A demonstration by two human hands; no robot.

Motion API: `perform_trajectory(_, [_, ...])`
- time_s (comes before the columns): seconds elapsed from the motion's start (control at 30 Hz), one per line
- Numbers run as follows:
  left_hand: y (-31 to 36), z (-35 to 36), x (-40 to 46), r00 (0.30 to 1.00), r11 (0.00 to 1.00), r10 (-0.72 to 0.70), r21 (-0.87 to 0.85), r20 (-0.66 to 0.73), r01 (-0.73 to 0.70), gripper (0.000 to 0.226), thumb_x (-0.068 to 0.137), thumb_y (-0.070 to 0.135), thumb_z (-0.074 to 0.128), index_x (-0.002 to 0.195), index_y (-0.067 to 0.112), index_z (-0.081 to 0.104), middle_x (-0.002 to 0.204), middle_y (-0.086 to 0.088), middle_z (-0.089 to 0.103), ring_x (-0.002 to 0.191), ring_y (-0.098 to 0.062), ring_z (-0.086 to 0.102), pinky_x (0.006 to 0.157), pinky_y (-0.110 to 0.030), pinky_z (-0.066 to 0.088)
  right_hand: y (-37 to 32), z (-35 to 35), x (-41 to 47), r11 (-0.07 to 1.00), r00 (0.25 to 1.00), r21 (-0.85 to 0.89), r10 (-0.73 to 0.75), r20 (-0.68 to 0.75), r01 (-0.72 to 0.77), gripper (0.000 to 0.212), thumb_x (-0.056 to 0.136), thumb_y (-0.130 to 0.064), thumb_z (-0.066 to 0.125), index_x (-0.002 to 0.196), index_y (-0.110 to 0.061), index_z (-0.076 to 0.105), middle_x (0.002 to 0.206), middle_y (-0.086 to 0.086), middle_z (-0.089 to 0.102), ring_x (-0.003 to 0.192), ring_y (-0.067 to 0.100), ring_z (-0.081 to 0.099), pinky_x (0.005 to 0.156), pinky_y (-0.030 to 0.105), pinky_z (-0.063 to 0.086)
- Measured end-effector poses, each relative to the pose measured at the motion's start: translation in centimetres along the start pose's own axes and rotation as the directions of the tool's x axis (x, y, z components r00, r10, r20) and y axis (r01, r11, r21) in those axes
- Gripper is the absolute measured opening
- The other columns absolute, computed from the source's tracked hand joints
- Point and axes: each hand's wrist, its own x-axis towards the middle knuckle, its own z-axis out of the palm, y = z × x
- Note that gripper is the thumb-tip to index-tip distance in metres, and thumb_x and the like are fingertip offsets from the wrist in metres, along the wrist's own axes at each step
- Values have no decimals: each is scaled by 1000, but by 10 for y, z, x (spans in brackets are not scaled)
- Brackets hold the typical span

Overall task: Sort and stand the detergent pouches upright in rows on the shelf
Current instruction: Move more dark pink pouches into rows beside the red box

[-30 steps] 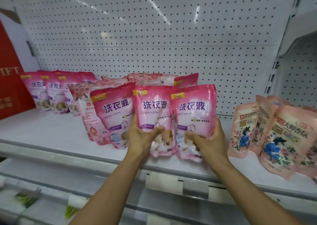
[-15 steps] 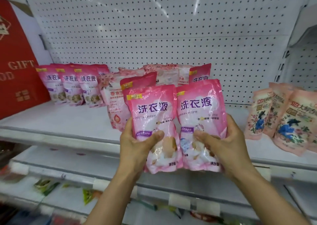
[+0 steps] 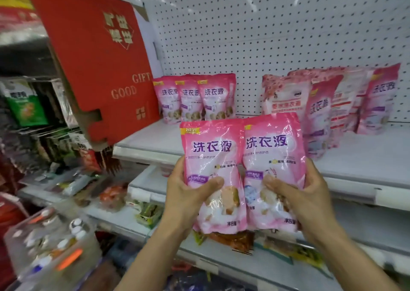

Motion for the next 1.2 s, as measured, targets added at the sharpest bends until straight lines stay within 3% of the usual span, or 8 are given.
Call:
perform_trajectory(0.27, [-9,-94,31,998,999,-9,-39,-67,7,58,70,1,83,120,19,61,104,-8,76,94,-31,74,83,-53,58,24,89,20,999,999,42,25,46,-27,56,66,-5,81,111,-30,61,96,0,77,83,21,75,62,32,60])
perform_trajectory(0.37, [-15,-112,58,995,998,-5,-70,-95,-2,62,65,6,84,121,20,62,106,-9,76,95,-32,73,84,-51,58,28,108,45,998,998,69,12,60,-16,53,69,-4,79,113,-26,59,92,-1,77,75,17,75,54,24,57])
perform_trajectory(0.5, [-20,-128,111,993,996,36,-80,-111,-45,64,64,7,88,122,17,62,108,-12,75,96,-36,72,85,-52,57,38,131,94,996,999,91,-10,45,5,57,63,-7,81,114,-19,59,96,6,76,77,26,75,56,34,59])
perform_trajectory(0.77, [-20,-142,254,978,991,115,-42,-174,-124,58,69,3,82,120,19,61,106,-5,75,95,-27,73,82,-44,59,55,174,212,994,998,96,-50,35,47,55,67,2,82,112,-22,61,96,3,77,77,25,75,57,36,59])
perform_trajectory(1.0, [-38,-151,348,972,990,134,-16,-193,-140,58,65,-2,85,114,19,64,100,0,77,88,-19,75,70,-30,61,75,201,284,998,998,24,-56,-31,56,53,65,-7,87,110,-25,62,95,-2,77,84,22,75,70,41,61])
perform_trajectory(1.2, [-62,-159,383,993,995,15,-95,-115,-26,50,56,11,86,104,14,73,102,-13,77,90,-34,74,81,-51,58,91,202,293,996,998,-82,43,-38,-46,48,63,-1,86,105,-13,68,89,0,78,81,20,75,70,36,60])
